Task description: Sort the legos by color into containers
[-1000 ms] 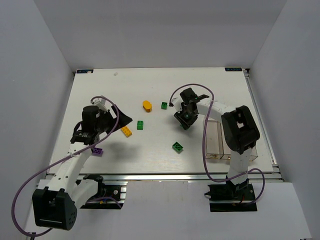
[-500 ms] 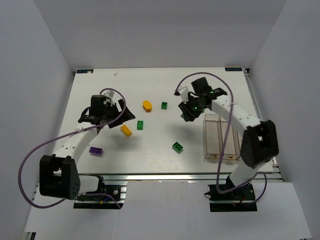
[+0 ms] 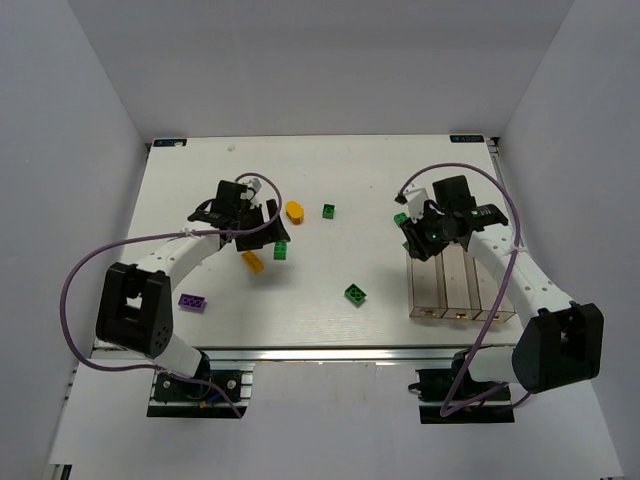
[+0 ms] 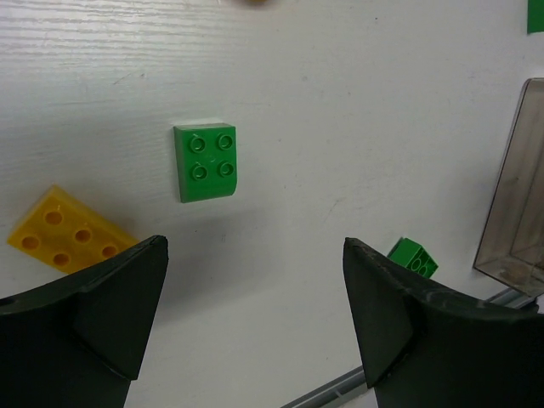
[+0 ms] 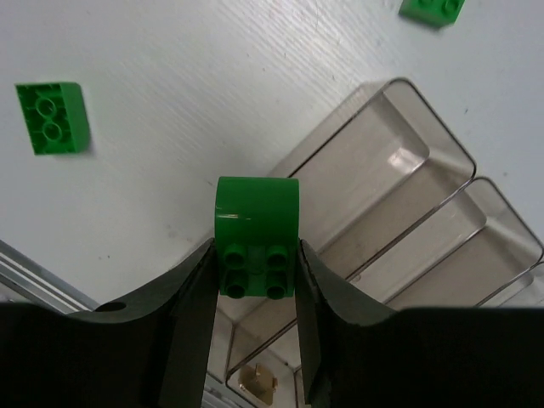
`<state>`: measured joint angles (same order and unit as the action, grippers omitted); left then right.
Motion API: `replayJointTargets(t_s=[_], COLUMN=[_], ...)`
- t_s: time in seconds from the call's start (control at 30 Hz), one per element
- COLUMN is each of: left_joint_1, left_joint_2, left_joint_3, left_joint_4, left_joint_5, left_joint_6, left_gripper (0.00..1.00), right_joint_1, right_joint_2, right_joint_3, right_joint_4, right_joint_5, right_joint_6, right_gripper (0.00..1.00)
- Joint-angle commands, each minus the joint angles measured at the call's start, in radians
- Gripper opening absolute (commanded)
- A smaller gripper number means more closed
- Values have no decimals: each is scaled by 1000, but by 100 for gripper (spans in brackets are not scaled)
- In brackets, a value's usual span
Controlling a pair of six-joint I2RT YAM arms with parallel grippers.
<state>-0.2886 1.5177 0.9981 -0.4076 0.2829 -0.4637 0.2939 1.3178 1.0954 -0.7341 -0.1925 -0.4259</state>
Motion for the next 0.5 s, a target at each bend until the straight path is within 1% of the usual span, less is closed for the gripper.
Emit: replayJointTargets(t_s=[0.0, 0.17, 0.27, 0.33, 0.37, 0.4, 0.43, 0.47], left_joint_1=[-34, -75, -98, -119, -119, -129, -138, -138], left_joint_2=[16, 64, 85, 101, 116, 124, 139, 139], left_joint_3=[57, 119, 140, 157, 175, 183, 195, 200], left_joint_4=[-22, -63, -76, -92, -97, -105, -114, -117], left_joint_5=[-54, -131, -181, -215, -228, -238, -263, -266], left_joint_6=[34, 56, 65, 72, 74, 79, 80, 82], left_gripper=[94, 94, 94, 94, 94, 94, 94, 94], right_joint_1=[-33, -70, -84, -91, -91, -96, -98, -99], right_joint_2=[-35, -6, 21, 41, 44, 49, 54, 55], right_joint_3=[-38, -95, -103, -104, -104, -104, -104, -106], right_joint_4=[5, 30, 35, 35, 30, 27, 27, 27], right_joint_5=[28, 27, 30, 28, 22, 19, 13, 11], right_joint_6=[-2, -17, -27, -33, -34, -36, -36, -36], right_gripper=[0, 1, 7, 18, 27, 33, 43, 47])
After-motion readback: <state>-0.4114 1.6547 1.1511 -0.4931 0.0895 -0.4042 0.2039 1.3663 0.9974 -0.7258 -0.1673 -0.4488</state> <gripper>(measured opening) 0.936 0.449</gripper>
